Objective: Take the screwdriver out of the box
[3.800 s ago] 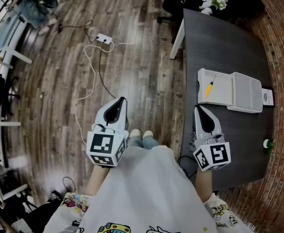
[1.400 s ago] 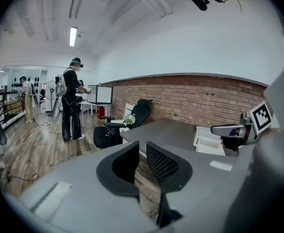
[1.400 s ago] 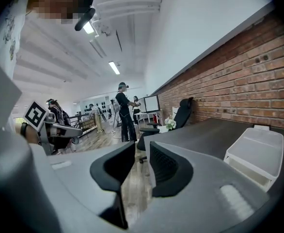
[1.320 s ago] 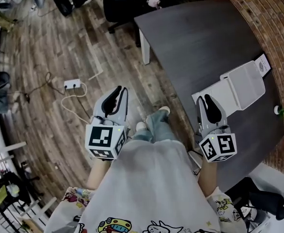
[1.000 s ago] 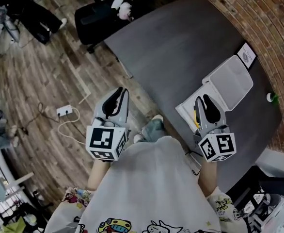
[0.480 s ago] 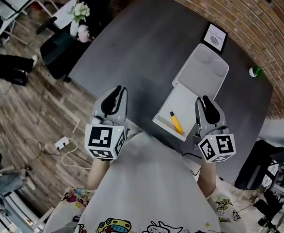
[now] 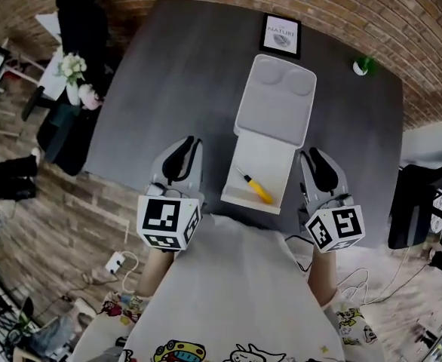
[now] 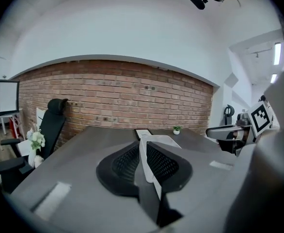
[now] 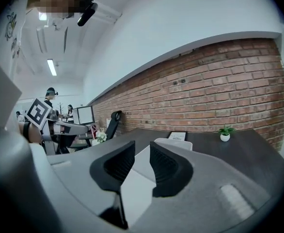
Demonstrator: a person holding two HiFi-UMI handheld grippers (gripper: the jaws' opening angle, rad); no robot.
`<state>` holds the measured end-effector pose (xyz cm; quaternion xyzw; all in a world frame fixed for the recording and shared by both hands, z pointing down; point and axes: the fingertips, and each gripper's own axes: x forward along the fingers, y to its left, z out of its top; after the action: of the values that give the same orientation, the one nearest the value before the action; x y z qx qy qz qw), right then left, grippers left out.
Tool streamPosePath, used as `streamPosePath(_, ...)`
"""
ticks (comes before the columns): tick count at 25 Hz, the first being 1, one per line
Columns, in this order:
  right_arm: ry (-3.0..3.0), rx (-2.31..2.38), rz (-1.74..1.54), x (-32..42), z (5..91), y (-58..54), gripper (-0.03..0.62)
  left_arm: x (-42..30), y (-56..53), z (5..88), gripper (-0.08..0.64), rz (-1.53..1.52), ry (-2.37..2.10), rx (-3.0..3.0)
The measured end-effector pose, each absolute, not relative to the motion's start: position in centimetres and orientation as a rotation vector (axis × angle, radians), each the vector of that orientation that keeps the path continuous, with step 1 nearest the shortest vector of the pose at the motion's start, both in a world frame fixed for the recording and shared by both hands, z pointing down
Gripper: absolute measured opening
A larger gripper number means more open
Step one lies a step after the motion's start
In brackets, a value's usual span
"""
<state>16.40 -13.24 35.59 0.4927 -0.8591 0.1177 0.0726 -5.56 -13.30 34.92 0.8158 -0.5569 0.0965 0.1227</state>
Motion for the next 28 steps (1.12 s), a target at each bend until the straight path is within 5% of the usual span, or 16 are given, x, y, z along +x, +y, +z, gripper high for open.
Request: streamPosePath(28,-2.345,1.538,0.523,15.4,40.0,-11.1,0.133,-0.2,-15.1,38.0,0.051,0.405,-1.166,2.562)
